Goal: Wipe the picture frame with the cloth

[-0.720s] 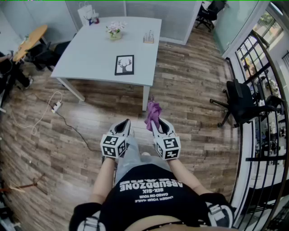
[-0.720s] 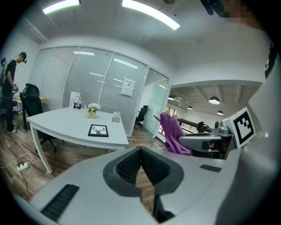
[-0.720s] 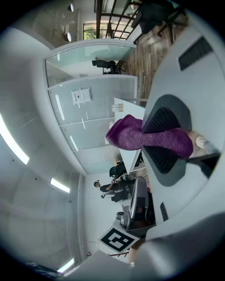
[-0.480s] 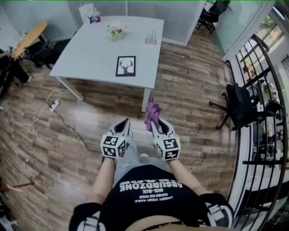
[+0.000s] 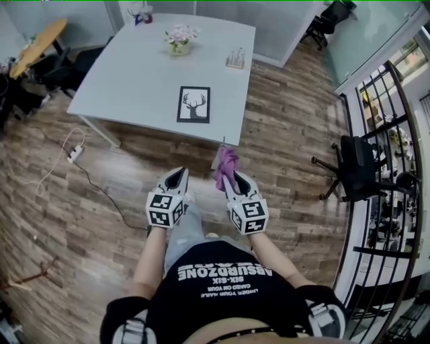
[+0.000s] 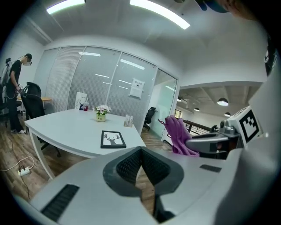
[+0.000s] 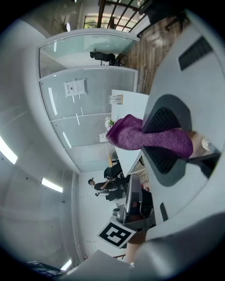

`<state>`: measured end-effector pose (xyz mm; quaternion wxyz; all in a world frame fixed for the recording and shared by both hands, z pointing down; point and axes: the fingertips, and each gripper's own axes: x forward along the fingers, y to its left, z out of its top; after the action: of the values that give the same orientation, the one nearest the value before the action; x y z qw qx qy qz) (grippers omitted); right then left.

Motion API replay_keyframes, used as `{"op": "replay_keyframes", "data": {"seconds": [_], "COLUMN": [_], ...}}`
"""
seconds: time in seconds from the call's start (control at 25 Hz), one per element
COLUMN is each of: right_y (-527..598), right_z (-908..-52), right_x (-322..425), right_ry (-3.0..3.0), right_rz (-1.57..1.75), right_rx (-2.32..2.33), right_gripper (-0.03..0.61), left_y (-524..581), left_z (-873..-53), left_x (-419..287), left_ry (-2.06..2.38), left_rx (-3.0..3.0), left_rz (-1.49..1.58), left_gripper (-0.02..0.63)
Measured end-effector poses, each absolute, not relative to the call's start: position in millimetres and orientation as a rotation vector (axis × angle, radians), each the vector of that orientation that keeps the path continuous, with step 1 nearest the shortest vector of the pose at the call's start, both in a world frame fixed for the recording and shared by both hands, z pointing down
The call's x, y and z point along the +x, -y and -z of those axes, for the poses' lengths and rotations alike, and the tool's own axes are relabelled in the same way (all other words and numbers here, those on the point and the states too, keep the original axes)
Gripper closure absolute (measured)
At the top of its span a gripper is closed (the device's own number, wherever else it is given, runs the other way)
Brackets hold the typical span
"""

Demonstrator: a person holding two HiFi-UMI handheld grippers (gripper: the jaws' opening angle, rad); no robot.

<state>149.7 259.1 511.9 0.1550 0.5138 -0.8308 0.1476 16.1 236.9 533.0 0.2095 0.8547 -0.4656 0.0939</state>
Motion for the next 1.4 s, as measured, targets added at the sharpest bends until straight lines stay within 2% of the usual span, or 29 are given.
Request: {"op": "replay_keyframes", "data": {"seconds": [0.56,1.4], "right_y": [-92.5,82.7], "right_z": [-498.4,-554.2], "right_x": [114.5,78.8], "right_ry": [2.332,2.274], "right_rz": [-0.313,-0.365], "right_rx": [1.531,1.35], "right_gripper": [0.472,0.471], "left_y": [-77.9,54.7], "left_z": [-526.6,-611.6], "left_x": [-33.4,-36.1], "left_ry": [1.265,1.161], "left_rx": [2.438,2.308], "left_rz": [-0.29,-0.495], "left_gripper": [0.598,0.598]}}
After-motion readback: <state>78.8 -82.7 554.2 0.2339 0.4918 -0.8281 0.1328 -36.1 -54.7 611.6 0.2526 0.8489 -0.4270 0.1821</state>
